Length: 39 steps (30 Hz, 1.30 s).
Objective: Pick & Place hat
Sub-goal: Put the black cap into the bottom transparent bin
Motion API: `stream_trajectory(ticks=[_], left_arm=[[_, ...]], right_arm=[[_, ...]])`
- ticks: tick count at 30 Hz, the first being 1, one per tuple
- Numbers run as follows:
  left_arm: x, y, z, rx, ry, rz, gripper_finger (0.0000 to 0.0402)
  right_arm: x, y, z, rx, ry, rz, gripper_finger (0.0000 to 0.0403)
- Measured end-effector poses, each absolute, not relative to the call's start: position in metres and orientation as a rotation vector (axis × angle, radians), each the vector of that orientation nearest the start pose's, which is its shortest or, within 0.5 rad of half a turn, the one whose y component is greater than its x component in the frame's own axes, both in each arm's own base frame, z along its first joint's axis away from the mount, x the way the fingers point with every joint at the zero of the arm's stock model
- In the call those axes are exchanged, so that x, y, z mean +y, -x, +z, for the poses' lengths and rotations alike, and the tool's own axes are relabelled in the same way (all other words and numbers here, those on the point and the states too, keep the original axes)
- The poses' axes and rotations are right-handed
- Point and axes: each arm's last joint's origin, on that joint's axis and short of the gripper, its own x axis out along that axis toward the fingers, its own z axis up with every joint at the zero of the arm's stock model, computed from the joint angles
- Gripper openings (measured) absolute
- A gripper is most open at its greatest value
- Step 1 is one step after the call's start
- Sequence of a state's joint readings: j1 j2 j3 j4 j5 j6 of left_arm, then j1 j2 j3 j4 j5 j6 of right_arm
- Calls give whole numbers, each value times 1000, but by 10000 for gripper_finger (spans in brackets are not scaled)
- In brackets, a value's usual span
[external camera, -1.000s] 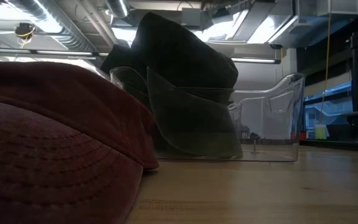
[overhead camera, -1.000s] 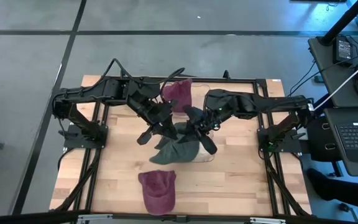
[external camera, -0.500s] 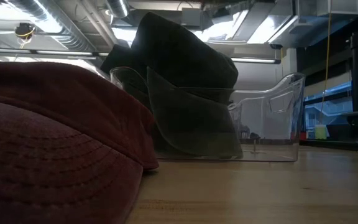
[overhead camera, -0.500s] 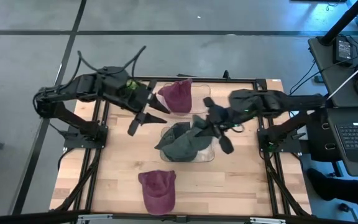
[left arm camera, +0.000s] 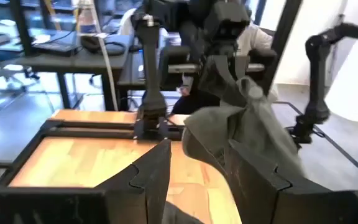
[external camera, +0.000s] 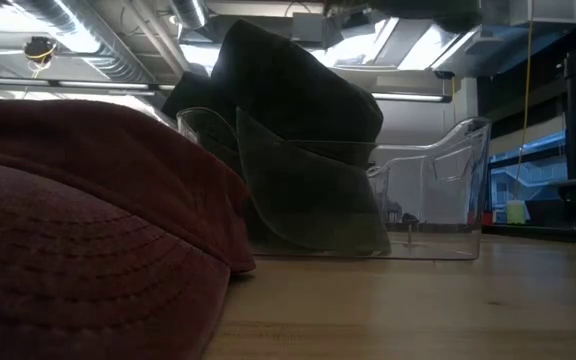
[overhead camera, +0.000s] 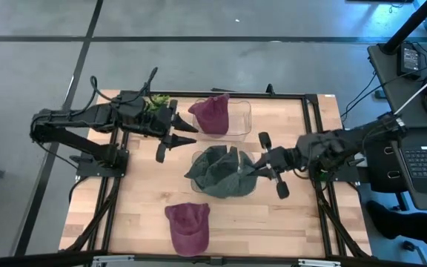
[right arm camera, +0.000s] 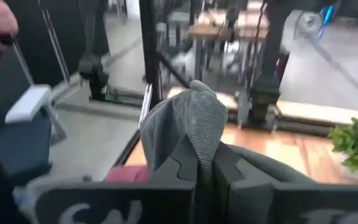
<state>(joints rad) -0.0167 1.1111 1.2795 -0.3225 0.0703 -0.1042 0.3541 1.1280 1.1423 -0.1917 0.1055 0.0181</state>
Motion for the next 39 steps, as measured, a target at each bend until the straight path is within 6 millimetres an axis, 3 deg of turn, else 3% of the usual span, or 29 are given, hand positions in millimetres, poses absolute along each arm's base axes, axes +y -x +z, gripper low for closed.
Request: stream_trajectory(ticks=[5, 10, 28, 39], left_arm=[[-4, -228, 424, 152, 122, -23, 147], [-2, -231, 423, 149, 143, 47, 146], [0, -230, 422, 144, 211, 136, 148], [0, -230, 422, 145, 235, 140, 145]], right_arm=[[77, -213, 347, 57, 11, 247, 8], [73, -212, 313, 18, 30, 206, 8], [70, -211, 309, -22, 142, 178, 11], [60, -212, 273, 12, 220, 90, 12]])
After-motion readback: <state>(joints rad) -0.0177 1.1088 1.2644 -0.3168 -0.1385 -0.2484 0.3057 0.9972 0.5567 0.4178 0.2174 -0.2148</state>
